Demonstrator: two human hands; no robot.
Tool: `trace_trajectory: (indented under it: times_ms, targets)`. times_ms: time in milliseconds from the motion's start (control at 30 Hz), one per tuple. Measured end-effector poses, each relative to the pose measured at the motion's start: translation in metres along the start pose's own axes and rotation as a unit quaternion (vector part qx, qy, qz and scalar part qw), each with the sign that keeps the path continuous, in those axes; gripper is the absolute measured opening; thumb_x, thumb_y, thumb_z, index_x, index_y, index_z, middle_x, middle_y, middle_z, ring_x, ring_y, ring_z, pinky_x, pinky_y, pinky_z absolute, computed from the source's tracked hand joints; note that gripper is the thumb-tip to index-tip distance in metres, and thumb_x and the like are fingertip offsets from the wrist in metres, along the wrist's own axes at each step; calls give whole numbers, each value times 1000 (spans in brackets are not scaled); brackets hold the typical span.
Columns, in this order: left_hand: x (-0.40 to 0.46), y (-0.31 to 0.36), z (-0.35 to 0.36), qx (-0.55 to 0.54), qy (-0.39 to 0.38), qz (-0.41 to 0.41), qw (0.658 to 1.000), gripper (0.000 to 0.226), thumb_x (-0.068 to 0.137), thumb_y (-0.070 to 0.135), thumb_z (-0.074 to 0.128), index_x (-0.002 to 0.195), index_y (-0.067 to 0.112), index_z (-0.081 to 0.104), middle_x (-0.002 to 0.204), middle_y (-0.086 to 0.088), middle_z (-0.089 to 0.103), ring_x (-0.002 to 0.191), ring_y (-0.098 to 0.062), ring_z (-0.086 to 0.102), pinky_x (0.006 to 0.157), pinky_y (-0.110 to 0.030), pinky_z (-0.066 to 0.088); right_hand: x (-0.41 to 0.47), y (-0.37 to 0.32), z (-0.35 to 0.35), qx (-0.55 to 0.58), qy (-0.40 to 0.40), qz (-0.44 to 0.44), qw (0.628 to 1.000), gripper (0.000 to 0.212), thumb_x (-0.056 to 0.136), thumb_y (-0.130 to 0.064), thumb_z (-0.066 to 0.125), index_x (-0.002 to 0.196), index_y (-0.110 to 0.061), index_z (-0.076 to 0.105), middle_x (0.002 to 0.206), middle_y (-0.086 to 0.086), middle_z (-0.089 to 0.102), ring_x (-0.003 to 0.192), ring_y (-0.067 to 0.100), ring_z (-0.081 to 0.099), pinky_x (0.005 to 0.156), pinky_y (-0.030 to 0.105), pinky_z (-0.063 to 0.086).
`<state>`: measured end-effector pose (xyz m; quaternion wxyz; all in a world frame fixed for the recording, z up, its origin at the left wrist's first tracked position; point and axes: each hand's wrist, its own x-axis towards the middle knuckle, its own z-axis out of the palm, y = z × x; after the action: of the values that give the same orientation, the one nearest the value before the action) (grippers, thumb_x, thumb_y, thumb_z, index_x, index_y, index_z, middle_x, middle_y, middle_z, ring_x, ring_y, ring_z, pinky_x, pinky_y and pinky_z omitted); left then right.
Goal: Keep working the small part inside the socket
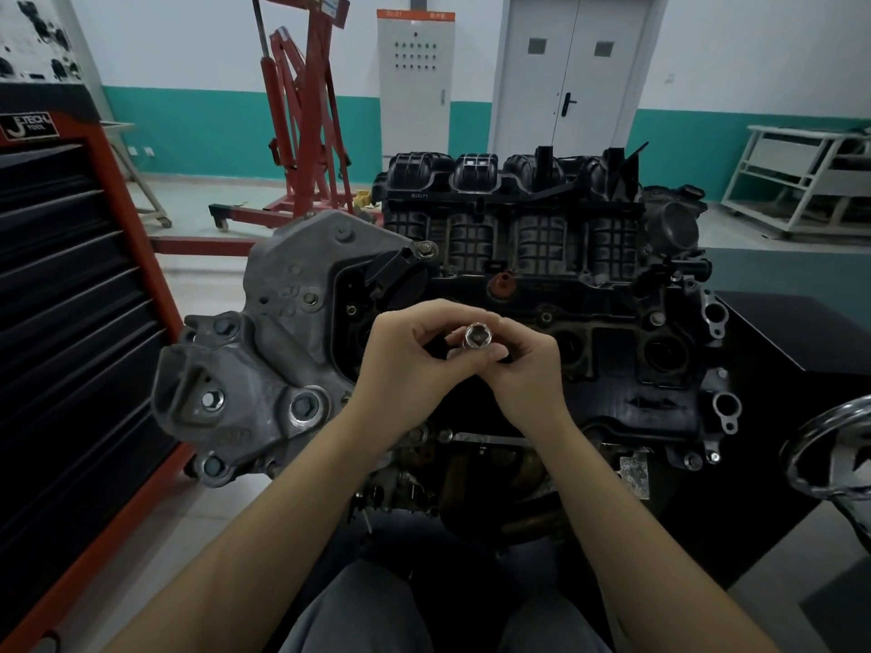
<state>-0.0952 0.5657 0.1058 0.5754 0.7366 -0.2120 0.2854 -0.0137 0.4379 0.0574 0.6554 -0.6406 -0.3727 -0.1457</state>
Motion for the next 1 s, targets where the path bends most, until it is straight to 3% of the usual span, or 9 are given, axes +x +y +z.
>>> trace_trajectory:
  times_ms: [100,233,367,467,633,767,867,1000]
  targets:
    - [-1,-1,-1,-2,11,-4,1000,18,76,1,77,90,11,75,90,-2,76,91,-17,71,86,-33,57,0,-2,1,-13,-3,-20,1000,20,82,-4,71,99,-12,69,95,-6,72,93,11,69,82,22,51]
    - [0,-1,-4,-44,-41,-10,998,24,82,-5,68,103,6,72,100,-9,74,99,-20,70,90,-30,53,0,-2,3,-23,-3,-27,999,24,83,-6,67,102,-20,67,92,-17,70,91,2,67,80,16,49]
    - [0,-1,-2,-5,-15,0,1000,24,76,1,78,99,6,73,97,-6,74,96,-20,70,89,-36,56,0,0,3,-1,13,5,1000,18,80,3,70,95,-6,72,88,0,73,88,17,70,80,32,55]
    - [0,-2,-1,23,17,11,1000,18,73,4,81,89,10,75,88,-1,75,88,-15,71,83,-31,57,-1,-1,1,-15,6,-9,1000,17,81,4,71,97,0,71,93,5,73,91,16,70,82,28,53]
    - [-1,-1,-2,-29,-34,-1,999,24,80,-3,70,100,10,72,97,-7,74,97,-21,70,90,-33,54,-1,-3,1,-19,3,-11,1000,21,82,-4,65,101,-11,69,91,-4,71,89,6,68,81,21,51]
    - [0,0,-2,21,-13,30,999,21,75,4,78,96,6,74,94,-3,74,95,-17,70,89,-29,54,-1,-2,2,-5,16,9,1000,18,79,0,70,97,1,71,91,10,73,90,22,70,83,39,55]
    - [0,0,-2,26,6,33,999,18,75,4,77,91,12,74,90,1,75,91,-13,70,88,-23,52,0,-1,0,-32,4,-12,999,20,83,-1,70,102,3,69,97,9,72,96,18,69,86,33,53]
    - [0,0,-5,-34,-27,7,999,25,81,-3,70,102,9,71,99,-5,74,98,-18,70,90,-29,53,-1,-2,0,-23,5,-9,1000,25,84,-7,66,108,-6,68,98,-3,71,96,8,68,84,21,51]
